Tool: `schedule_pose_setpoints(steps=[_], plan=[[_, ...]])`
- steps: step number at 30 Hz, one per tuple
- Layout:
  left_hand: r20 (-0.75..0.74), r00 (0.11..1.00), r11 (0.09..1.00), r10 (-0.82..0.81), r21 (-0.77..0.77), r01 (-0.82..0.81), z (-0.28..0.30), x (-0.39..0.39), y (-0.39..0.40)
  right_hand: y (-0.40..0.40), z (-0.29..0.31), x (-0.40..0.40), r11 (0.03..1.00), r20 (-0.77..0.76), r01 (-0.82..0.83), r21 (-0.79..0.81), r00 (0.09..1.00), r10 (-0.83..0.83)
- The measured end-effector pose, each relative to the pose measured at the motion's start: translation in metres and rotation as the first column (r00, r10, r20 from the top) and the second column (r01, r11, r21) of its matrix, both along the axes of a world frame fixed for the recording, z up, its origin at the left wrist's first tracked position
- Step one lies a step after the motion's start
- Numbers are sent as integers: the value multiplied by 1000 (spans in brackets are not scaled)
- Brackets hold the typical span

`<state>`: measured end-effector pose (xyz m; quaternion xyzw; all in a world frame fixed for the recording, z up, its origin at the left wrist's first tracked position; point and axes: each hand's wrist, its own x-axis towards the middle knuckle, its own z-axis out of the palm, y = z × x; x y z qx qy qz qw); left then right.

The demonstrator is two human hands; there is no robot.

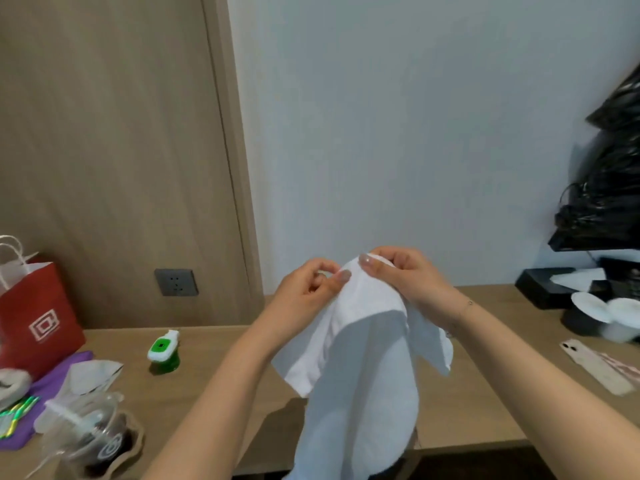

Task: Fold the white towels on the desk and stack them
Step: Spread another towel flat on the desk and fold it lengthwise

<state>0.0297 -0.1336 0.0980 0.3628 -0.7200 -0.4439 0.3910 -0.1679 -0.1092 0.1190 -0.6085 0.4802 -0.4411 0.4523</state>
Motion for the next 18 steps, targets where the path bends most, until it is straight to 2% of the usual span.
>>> schedule_pose_setpoints(steps=[7,11,13,15,18], plan=[[-52,998,1000,-20,-24,19,6,-92,-48,-42,-22,-107,998,-37,-44,43,998,46],[-89,983,985,160,-49,-165,4,-158,-97,-69,-45,-203,966,-209,-50,254,972,105],[-128,962,969,241,-13,-245,5,-185,-121,-78,-63,-250,942,-220,-12,336,971,91],[-129,955,963,268,8,-269,7,-210,-139,-88,-76,-288,933,-154,57,356,988,-1],[-113,959,966,259,38,-256,9,-244,-153,-116,-72,-330,901,107,218,374,955,-275]])
